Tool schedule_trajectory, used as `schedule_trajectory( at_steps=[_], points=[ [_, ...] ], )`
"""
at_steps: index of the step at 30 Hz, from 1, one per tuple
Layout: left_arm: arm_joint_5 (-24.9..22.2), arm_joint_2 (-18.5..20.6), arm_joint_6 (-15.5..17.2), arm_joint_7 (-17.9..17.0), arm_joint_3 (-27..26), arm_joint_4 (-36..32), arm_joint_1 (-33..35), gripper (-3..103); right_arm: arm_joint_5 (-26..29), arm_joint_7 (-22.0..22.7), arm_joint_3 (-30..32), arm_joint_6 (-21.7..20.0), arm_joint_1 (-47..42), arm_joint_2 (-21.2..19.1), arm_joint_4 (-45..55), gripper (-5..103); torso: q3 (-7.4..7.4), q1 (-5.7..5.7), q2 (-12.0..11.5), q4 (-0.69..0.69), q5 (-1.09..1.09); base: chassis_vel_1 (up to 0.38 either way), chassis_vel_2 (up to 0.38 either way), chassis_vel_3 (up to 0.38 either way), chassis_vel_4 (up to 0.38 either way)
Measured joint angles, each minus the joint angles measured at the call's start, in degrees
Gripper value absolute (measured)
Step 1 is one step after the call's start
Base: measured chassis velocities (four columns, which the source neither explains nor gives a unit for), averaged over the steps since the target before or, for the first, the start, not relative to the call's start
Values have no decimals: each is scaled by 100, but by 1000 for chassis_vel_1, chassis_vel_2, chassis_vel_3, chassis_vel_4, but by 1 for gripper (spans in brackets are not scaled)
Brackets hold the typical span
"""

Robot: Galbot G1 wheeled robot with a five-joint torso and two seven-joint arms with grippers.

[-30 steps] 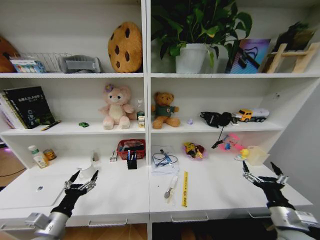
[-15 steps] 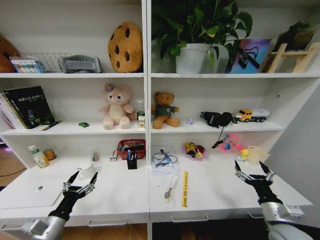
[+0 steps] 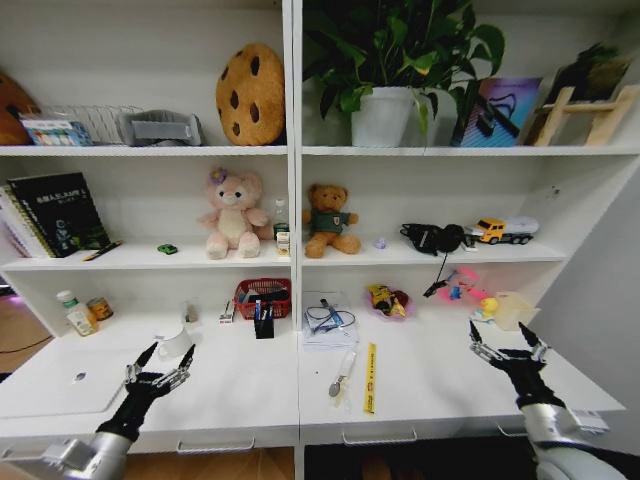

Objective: Organize the objects on the table.

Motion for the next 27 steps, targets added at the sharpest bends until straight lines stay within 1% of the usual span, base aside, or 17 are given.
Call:
schedule_trajectory(
  at_steps=[10, 13, 15, 17, 20, 21, 23, 24, 25, 27],
  points=[
    [-1, 1, 2, 0, 1, 0, -1, 100, -2, 5, 1, -2, -1, 3, 4, 100, 0, 0, 0, 0, 1, 12, 16, -15, -28],
    [-2, 2, 3, 0, 1, -1, 0, 100, -3, 6, 1, -2, -1, 3, 5, 100, 0, 0, 0, -1, 0, 50, 149, -71, -114],
    [-3, 2, 4, -2, 1, -1, -1, 100, -4, 5, 1, -2, -1, 3, 5, 100, 0, 0, 0, 1, 0, 63, 168, -81, -162],
    [-3, 2, 5, -2, 1, -1, -1, 100, -5, 5, 1, -2, -1, 3, 5, 100, -1, 1, 0, 1, 0, 66, 184, -61, -148],
    [-4, 2, 6, -5, 1, -1, -1, 100, -6, 5, 1, -2, -1, 4, 5, 100, -1, 1, 0, -1, -2, 65, 184, -61, -151],
    [-5, 2, 7, -10, 1, -2, -1, 100, -6, 5, 1, -2, -1, 4, 5, 100, 0, 2, -1, 2, 0, 56, 170, -74, -148],
    [-5, 2, 7, -11, 1, -2, -1, 100, -6, 5, 1, -3, -1, 4, 5, 100, 0, 2, -1, 1, 4, 56, 130, -36, -133],
    [-5, 2, 8, -11, 2, -2, -1, 100, -7, 5, 1, -2, -1, 4, 5, 100, 0, 2, 0, 0, -3, 20, 130, -56, -115],
    [-5, 2, 9, -11, 2, -2, -2, 100, -6, 5, 1, -2, -2, 4, 5, 100, 0, 2, 0, -1, 0, 60, 90, -56, -101],
    [-5, 2, 9, -11, 2, -2, -2, 100, -6, 5, 1, -2, -1, 4, 5, 100, 0, 2, 0, -1, 2, 60, 90, -74, -101]
  ],
)
